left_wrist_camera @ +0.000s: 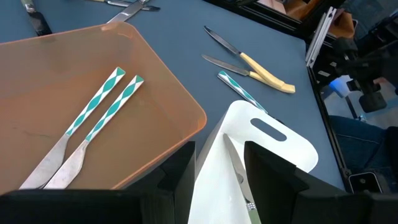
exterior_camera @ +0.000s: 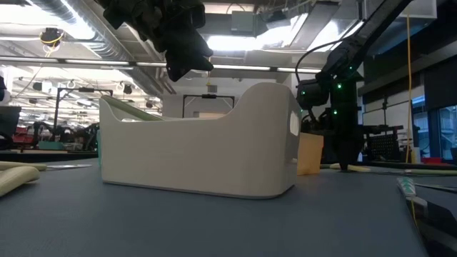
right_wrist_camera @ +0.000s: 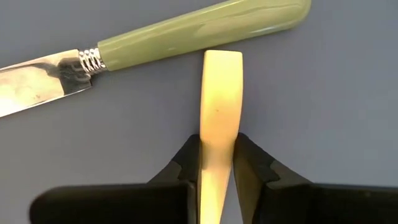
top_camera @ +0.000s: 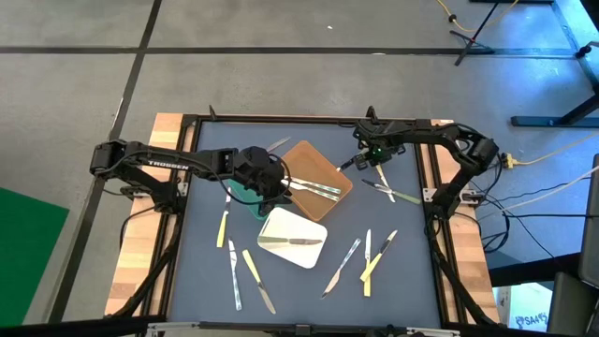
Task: Sort silverware by color (type)
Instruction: Put the yellow table knife into the green bin
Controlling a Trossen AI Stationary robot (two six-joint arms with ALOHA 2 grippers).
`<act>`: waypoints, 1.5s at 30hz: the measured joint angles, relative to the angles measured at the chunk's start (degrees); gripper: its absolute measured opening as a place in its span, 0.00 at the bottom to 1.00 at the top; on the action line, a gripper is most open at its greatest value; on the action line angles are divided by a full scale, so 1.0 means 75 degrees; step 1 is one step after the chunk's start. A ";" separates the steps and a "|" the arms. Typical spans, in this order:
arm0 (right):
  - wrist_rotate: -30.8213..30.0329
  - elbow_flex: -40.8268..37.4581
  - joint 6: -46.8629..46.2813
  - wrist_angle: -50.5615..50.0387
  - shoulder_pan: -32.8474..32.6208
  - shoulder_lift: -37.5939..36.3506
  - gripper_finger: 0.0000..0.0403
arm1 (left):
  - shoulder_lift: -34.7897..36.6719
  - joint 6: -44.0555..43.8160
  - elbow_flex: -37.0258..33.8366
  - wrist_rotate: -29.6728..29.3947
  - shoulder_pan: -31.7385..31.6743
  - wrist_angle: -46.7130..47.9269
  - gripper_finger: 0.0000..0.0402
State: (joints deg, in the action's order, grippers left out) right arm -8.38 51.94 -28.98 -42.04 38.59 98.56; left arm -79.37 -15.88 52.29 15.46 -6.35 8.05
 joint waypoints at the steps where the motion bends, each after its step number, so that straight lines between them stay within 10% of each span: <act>1: -0.0003 0.0000 0.0061 0.0002 0.0003 0.0000 0.11 | 0.0000 0.0001 0.0000 0.0000 0.0000 0.0000 0.33; 25: -0.0487 -0.0022 0.0721 0.0860 0.0015 -0.1439 0.09 | 0.0000 0.0080 0.0000 -0.0242 0.0000 -0.0003 0.33; 45: 0.1351 -0.0006 0.1132 0.4316 0.0009 -0.2802 0.09 | 0.0000 0.0350 0.0000 -0.3101 -0.0003 -0.1245 0.33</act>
State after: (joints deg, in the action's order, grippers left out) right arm 1.75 51.90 -20.49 -9.67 38.65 77.54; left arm -79.37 -13.26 52.29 -7.79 -6.37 -1.29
